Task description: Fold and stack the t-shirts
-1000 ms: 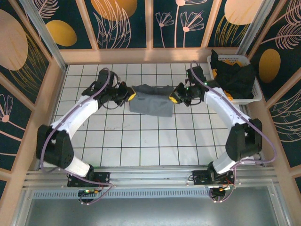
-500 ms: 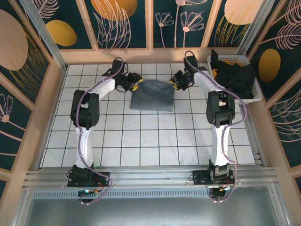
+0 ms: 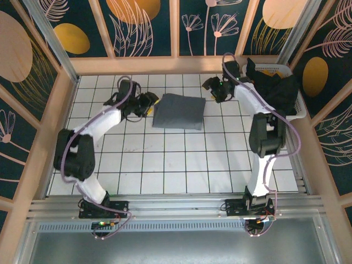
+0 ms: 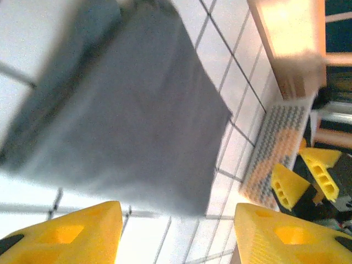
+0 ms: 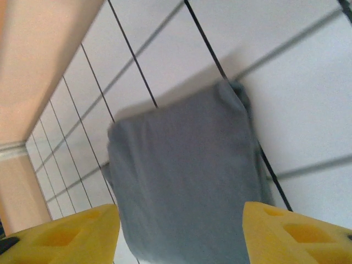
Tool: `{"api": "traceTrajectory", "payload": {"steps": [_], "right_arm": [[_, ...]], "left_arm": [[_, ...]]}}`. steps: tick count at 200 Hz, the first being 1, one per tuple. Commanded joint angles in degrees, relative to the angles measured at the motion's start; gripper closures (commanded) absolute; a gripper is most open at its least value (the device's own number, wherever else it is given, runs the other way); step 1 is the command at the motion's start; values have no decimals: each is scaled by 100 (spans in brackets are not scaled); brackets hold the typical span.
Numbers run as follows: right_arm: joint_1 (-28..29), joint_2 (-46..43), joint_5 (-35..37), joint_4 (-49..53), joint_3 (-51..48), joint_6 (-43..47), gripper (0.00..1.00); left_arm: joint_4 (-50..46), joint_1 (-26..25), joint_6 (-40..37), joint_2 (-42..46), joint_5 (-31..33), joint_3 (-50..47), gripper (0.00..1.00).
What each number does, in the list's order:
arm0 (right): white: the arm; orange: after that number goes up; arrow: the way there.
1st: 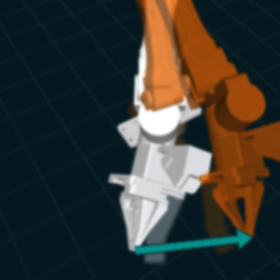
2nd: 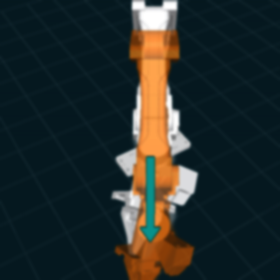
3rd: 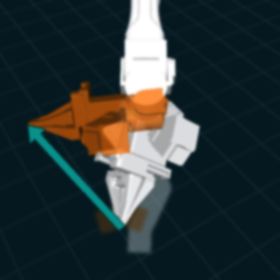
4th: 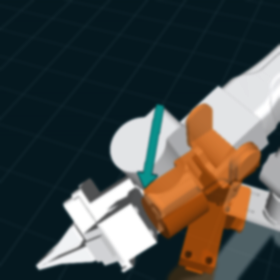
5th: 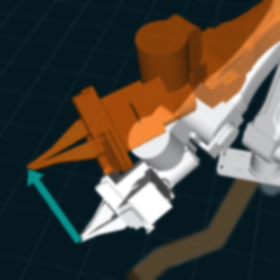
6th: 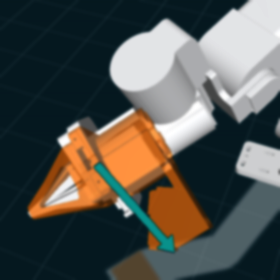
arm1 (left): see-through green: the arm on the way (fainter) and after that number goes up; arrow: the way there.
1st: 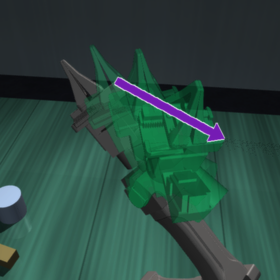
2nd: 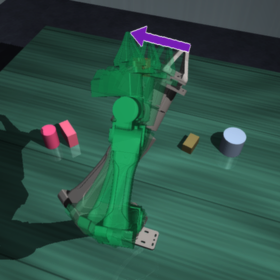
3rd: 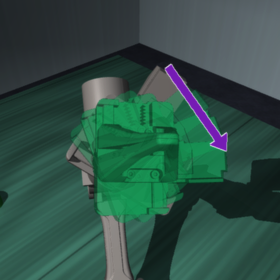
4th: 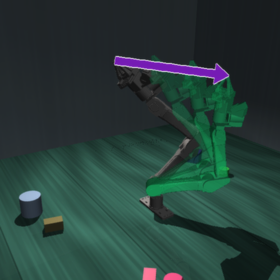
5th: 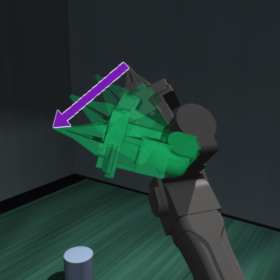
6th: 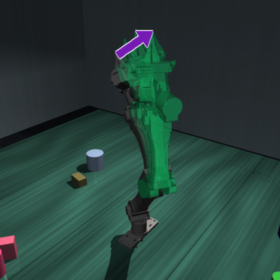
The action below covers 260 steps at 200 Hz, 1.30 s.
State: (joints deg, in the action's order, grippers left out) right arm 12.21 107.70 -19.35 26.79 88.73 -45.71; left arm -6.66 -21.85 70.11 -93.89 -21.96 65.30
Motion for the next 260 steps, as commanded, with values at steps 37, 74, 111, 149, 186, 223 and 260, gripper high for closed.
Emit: {"api": "traceTrajectory", "payload": {"steps": [37,74,111,149,186,223,260], "right_arm": [[194,-2303,-133,-1298,-2854,-637,37],[232,-3004,-149,-1152,-3404,-751,37],[206,-3365,-112,-837,-3443,-680,37],[162,-3608,-163,-701,-3545,-636,37],[82,-3720,-235,-609,-3615,-584,37],[-34,-3703,-297,-594,-3580,-544,38],[-87,-3579,-339,-603,-3411,-415,38]], "left_arm": [[1751,-1053,2303,-325,205,-913,27],[2333,-1277,3106,-961,602,-922,26],[2579,-1403,3515,-1600,765,-697,28],[2700,-1420,3571,-2204,1075,-227,33],[3217,-1427,3873,-2813,1347,42,65],[3561,-1170,3987,-2884,1667,60,100],[3653,-110,3077,-2378,1337,-388,100]]}}
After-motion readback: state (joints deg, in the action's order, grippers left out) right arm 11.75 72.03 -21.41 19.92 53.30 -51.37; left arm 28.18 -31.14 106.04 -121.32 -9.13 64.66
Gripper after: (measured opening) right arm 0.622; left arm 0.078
